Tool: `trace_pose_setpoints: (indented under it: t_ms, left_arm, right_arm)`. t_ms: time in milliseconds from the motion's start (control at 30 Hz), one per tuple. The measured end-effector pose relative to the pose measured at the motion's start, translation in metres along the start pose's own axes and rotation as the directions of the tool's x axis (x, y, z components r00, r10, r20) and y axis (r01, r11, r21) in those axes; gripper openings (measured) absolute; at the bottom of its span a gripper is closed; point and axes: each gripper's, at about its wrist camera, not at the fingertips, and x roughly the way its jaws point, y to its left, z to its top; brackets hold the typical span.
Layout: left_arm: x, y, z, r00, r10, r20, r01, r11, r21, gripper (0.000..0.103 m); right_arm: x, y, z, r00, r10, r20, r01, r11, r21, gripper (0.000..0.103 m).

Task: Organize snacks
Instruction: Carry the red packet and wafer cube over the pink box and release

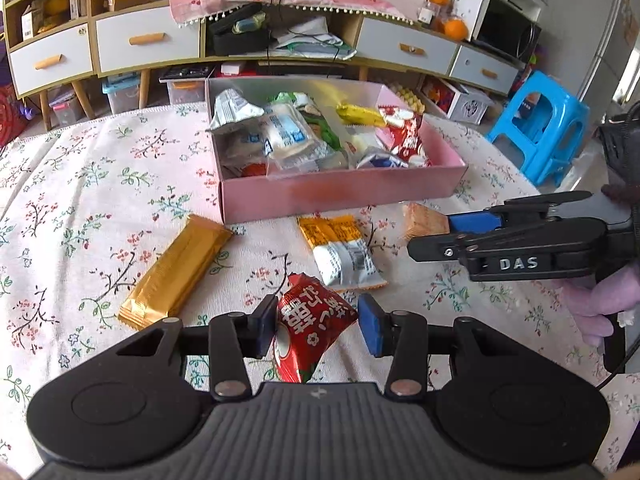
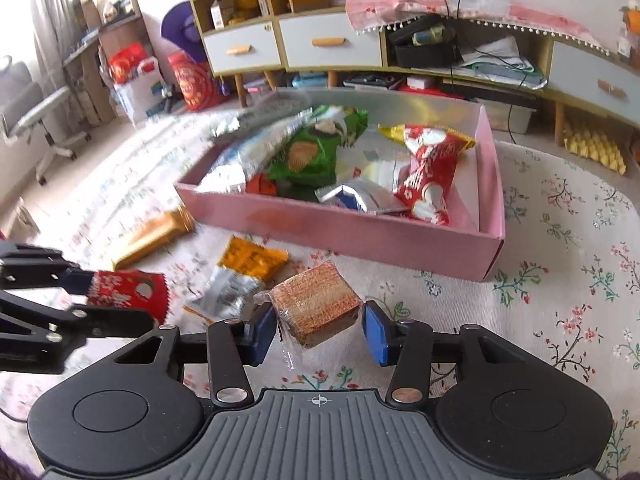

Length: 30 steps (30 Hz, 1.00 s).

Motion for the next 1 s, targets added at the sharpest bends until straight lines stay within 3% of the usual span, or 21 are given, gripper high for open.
trace_pose_setpoints:
  t_ms: [400, 633, 800, 1000]
  left_arm:
    - [-0.006, -0.015, 0.036, 0.992, -0.029, 0.119, 0.031, 0.999, -0.015, 0.040]
    - [0.008, -0.034, 0.059, 0.975, -0.081, 0.206, 0.088, 0.996, -0.028, 0.040]
    - [0.028, -0.038, 0.068, 0.967, -0.068, 0.246, 0.082, 0.996, -0.046, 0.040]
    - [0.051, -0.045, 0.077, 0.972, -0.030, 0.234, 0.038, 0.999, -0.028, 0.040]
  right_arm:
    - [-0.033, -0.013, 0.029, 0.993, 0.027, 0.119, -0.038, 0.995, 0.093, 0.046]
    - [-0.037, -0.040, 0.042, 0.986, 0.006, 0.168, -0.043, 0.975, 0.216, 0.046]
    - [-0.035, -0.065, 0.046, 0.983, -0.017, 0.183, -0.041, 0.951, 0.306, 0.046]
    - [-0.024, -0.085, 0.042, 0.987, -0.032, 0.160, -0.031, 0.928, 0.372, 0.046]
